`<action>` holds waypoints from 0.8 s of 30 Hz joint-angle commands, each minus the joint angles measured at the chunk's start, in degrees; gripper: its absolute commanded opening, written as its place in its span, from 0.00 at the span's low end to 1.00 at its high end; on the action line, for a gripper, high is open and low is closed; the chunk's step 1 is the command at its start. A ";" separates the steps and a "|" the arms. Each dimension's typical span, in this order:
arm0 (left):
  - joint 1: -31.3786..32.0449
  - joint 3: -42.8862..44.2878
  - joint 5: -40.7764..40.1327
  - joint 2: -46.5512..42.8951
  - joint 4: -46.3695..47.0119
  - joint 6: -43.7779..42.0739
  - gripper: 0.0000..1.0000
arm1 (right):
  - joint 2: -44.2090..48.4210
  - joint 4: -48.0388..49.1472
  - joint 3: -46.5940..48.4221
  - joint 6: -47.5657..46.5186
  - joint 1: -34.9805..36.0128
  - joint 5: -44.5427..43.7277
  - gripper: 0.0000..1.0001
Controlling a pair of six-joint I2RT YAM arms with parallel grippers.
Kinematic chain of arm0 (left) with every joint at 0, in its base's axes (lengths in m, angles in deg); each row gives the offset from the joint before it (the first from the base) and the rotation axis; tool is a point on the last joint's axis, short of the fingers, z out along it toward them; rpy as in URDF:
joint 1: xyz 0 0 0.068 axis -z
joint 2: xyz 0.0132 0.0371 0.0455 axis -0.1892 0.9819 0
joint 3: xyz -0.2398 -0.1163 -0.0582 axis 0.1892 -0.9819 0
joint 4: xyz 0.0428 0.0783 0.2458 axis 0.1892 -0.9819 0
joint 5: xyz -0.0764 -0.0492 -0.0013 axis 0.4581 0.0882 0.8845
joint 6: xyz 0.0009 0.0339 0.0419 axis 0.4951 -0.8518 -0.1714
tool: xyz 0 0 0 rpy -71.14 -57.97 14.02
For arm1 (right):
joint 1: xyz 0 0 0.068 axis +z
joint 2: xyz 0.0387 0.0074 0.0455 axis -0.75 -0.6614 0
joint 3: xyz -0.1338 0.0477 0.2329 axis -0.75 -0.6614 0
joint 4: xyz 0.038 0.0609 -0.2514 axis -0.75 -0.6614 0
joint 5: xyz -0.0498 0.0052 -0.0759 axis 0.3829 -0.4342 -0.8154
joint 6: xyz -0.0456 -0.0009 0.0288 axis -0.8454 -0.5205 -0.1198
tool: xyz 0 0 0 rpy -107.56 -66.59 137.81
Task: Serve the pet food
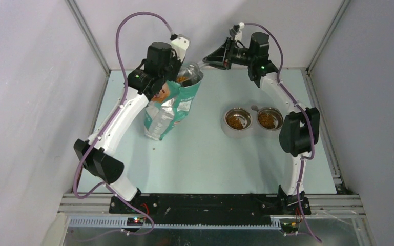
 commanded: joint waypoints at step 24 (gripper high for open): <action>1.01 -1.48 -6.51 -5.03 2.34 -9.13 0.00 | 0.45 7.94 -2.91 12.50 -5.92 7.95 0.00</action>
